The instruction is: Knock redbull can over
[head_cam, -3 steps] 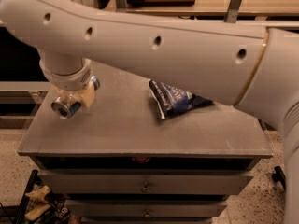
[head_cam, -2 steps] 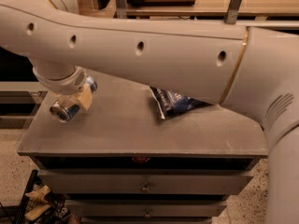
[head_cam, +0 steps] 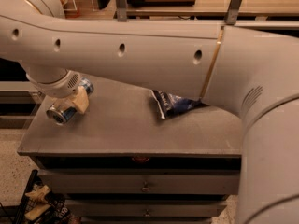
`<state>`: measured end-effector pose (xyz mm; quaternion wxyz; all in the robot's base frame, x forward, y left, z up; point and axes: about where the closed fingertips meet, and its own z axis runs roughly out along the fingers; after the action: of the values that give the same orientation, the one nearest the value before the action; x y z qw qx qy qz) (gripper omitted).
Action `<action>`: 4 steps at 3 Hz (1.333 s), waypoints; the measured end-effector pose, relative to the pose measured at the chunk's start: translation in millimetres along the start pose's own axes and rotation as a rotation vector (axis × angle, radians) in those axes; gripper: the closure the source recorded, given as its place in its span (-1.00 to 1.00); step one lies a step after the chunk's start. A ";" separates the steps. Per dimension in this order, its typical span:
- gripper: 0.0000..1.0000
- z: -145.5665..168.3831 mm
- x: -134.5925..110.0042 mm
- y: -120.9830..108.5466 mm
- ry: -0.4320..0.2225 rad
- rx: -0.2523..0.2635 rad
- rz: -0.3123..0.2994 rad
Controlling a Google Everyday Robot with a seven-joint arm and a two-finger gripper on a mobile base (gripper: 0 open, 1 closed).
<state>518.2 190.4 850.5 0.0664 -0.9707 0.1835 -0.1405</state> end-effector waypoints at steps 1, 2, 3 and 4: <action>-0.67 2.4 -1.9 -0.8 -0.007 -0.015 0.000; -1.00 3.6 -2.8 -1.4 -0.020 -0.024 0.003; -1.00 4.3 -4.5 -1.9 -0.033 -0.028 0.004; -1.00 5.3 -6.6 -2.2 -0.048 -0.033 0.005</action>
Offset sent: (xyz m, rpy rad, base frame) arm -0.0012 0.0053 -0.0065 -0.0193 0.0514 -0.0085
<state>514.6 195.3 844.2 0.0553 -0.9743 0.1864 -0.1141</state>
